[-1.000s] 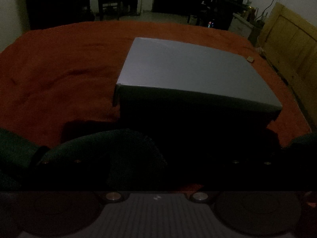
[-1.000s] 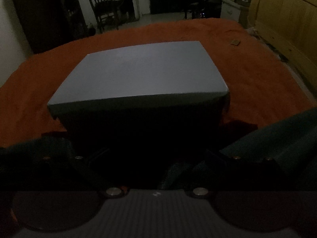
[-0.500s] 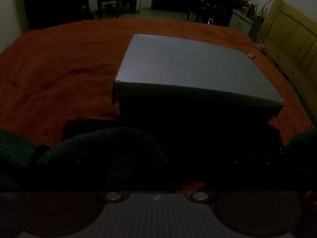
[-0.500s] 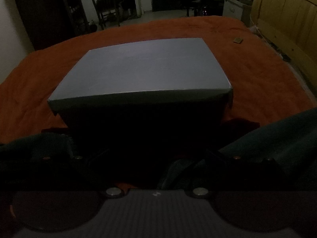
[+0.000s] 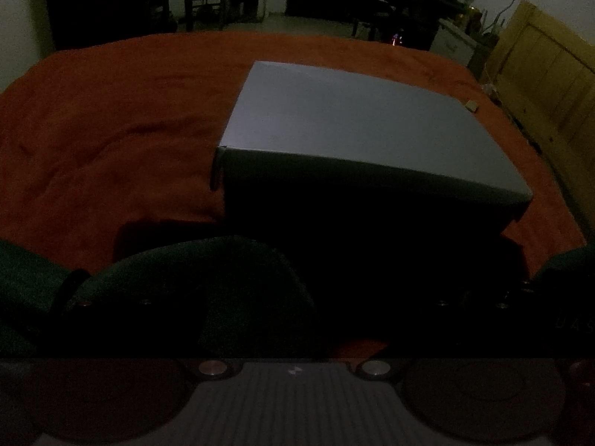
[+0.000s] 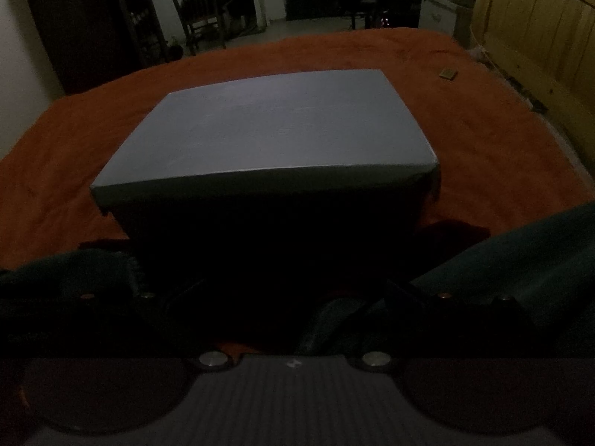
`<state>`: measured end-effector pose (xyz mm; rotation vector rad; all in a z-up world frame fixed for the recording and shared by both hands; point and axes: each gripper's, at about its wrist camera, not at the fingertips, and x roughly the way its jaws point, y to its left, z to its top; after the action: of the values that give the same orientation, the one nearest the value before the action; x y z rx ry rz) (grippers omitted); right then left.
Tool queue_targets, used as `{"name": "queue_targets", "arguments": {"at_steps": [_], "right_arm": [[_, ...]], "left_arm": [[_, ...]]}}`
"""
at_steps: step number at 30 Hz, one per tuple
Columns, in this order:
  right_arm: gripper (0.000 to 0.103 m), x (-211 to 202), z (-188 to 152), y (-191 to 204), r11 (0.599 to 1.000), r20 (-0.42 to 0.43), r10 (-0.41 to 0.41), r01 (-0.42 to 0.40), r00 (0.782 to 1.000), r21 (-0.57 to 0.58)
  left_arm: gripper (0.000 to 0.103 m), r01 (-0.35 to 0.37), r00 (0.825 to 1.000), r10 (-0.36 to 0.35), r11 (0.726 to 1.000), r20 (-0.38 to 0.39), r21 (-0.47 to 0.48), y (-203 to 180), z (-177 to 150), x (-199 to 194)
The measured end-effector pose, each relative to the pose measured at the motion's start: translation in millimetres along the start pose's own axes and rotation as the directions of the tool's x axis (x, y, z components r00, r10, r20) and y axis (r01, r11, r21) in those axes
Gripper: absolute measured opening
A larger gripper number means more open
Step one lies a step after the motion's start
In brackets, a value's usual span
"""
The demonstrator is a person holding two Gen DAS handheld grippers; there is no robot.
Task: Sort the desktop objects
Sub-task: 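Lower the white lid onto the box rim with both tools, then open both tools and withdraw them from the closed box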
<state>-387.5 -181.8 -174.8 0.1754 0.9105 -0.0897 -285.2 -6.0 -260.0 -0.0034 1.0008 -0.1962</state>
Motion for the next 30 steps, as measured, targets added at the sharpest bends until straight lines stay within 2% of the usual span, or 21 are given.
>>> {"name": "queue_targets", "arguments": {"at_steps": [8,12,16,22,27,30], "right_arm": [[0.103,7,0,4,1.0,-0.018,0.003,-0.003,1.0,-0.013],[0.103,11,9,-1,0.999,-0.058,0.03,-0.029,0.998,0.019],[0.103,13,34,-8,0.997,-0.12,0.071,-0.067,0.99,0.04],[0.103,-3,88,-19,0.999,-0.109,0.025,-0.023,0.994,0.022],[0.103,-11,127,-36,0.999,-0.127,0.033,-0.029,0.991,0.038],[0.103,-7,145,-41,0.998,-0.151,0.035,-0.028,0.988,0.048]], "left_arm": [[0.102,-0.027,0.999,0.028,0.999,-0.02,0.023,-4,-2,2],[0.102,-0.029,0.999,0.03,0.999,-0.034,0.039,-9,20,-2],[0.102,-0.03,0.998,0.033,0.998,-0.049,0.059,-15,47,-7],[0.102,-0.032,0.997,0.038,0.996,-0.071,0.088,-24,87,-14],[0.102,-0.078,0.994,0.089,0.983,-0.058,0.165,-38,113,-12],[0.102,-0.059,0.994,0.074,0.983,-0.083,0.173,-46,121,-5]]}}
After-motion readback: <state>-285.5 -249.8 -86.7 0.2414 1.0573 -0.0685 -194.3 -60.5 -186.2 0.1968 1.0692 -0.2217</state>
